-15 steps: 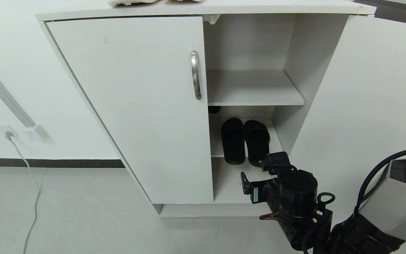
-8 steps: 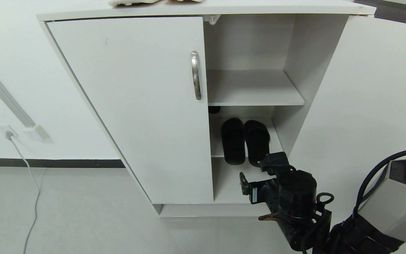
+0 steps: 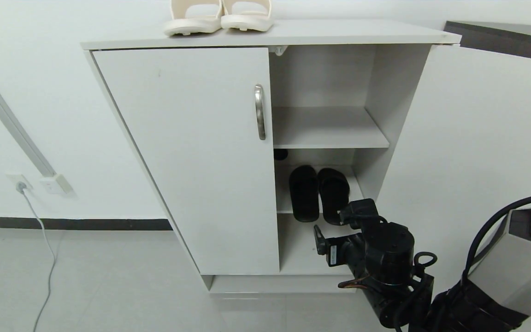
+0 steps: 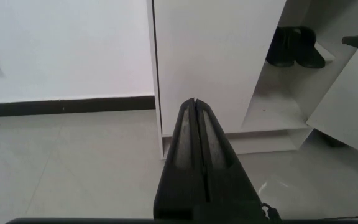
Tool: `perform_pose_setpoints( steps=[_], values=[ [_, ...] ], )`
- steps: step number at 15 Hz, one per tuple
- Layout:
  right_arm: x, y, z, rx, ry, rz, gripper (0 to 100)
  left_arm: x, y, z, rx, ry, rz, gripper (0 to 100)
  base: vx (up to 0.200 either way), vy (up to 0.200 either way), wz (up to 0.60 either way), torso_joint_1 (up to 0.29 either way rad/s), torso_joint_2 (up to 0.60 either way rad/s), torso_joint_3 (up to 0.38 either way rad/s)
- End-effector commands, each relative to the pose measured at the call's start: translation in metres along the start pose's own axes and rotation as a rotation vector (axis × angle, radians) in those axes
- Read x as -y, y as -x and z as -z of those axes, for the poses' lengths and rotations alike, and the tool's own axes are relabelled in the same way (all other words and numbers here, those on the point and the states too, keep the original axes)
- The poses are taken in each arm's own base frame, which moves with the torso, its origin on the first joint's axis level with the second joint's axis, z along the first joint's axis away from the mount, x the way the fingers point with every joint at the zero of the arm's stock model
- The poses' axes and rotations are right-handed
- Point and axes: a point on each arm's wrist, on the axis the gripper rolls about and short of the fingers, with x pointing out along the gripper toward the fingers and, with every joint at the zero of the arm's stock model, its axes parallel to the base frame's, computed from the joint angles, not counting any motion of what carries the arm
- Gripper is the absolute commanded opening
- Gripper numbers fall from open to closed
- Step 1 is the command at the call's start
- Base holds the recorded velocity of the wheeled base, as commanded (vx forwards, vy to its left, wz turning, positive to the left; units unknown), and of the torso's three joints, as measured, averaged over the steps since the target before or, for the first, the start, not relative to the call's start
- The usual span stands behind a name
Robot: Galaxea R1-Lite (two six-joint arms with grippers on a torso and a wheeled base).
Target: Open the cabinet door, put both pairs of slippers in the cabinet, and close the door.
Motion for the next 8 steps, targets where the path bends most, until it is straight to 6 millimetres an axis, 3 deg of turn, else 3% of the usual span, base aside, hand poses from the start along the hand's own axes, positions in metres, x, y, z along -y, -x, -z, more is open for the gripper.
perform_pose_setpoints(
  steps=[1,6,8],
  values=[
    [0.0002,-0.0005,0.0013,-0.003,0.002,0.002,100,0.0,-0.0001,0.0001,-0.003,0.0,0.0,0,0.0,0.0,0.0,0.002,0.0,0.207],
    [0.0012,-0.0035,0.0074,-0.016,0.011,0.009,100,0.0,-0.0001,-0.0001,-0.001,0.002,-0.003,0,0.0,0.0,0.0,0.002,0.01,0.196],
    [0.0014,-0.0042,0.0087,-0.019,0.011,0.011,100,0.0,-0.0001,-0.0001,-0.001,0.002,-0.001,0,0.0,0.0,0.0,0.001,0.0,0.05]
  ],
)
